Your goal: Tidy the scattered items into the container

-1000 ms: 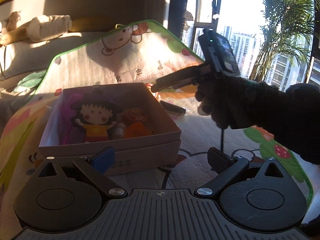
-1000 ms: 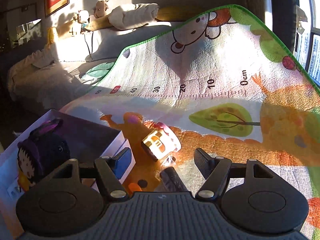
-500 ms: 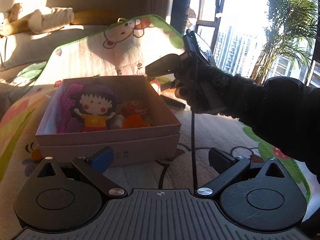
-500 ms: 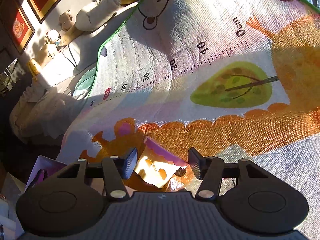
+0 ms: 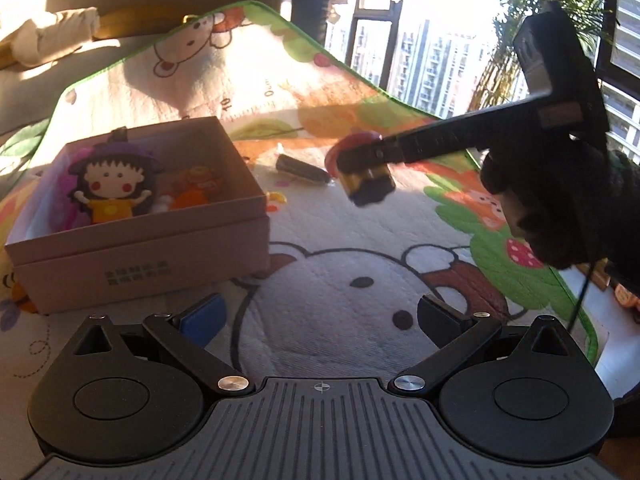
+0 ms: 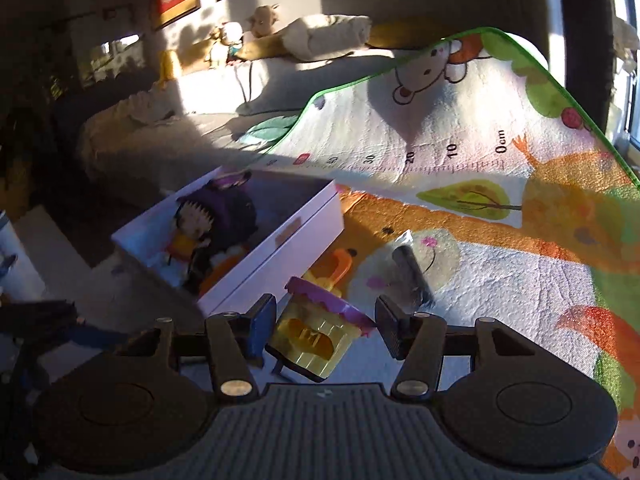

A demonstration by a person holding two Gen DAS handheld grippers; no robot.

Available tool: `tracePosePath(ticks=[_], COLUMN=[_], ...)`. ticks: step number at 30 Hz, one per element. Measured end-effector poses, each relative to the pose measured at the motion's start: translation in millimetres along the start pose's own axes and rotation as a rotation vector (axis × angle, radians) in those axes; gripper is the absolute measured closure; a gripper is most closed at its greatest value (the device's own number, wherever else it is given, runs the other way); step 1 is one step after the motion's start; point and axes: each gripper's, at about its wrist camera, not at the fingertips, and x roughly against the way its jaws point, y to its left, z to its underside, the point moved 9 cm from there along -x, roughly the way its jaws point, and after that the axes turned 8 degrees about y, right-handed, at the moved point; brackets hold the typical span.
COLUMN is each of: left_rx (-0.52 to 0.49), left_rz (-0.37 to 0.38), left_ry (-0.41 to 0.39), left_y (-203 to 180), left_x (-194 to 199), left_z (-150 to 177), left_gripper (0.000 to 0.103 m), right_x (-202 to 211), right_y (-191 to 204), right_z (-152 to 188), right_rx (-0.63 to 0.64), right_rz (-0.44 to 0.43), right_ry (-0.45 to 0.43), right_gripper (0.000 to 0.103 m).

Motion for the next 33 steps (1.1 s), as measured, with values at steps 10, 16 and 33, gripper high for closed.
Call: tracePosePath(ticks=[10, 16, 33], left_rx=[-0.07, -0.036, 0.025], left_rz=[-0.057, -0.094, -0.059], left_ry=[0.059, 0.077, 0.042], left_y=[-20.8, -12.5, -2.2], left_x=[-3.7, -8.7, 0.8], left_z=[17.1, 17.4, 16.6], left_gripper=[0.0, 0.0, 0.0], right_x=[6.6, 27.0, -123.3], right_y=[41.7, 36.8, -1.9], right_z=[58.5, 41.5, -29.1], right_rx=[0.084, 0.035, 0.133], right_rz=[-0.071, -0.175, -0.004], right_ry=[0.031, -0.02, 0.181], right_gripper=[0.066, 0.061, 0.054])
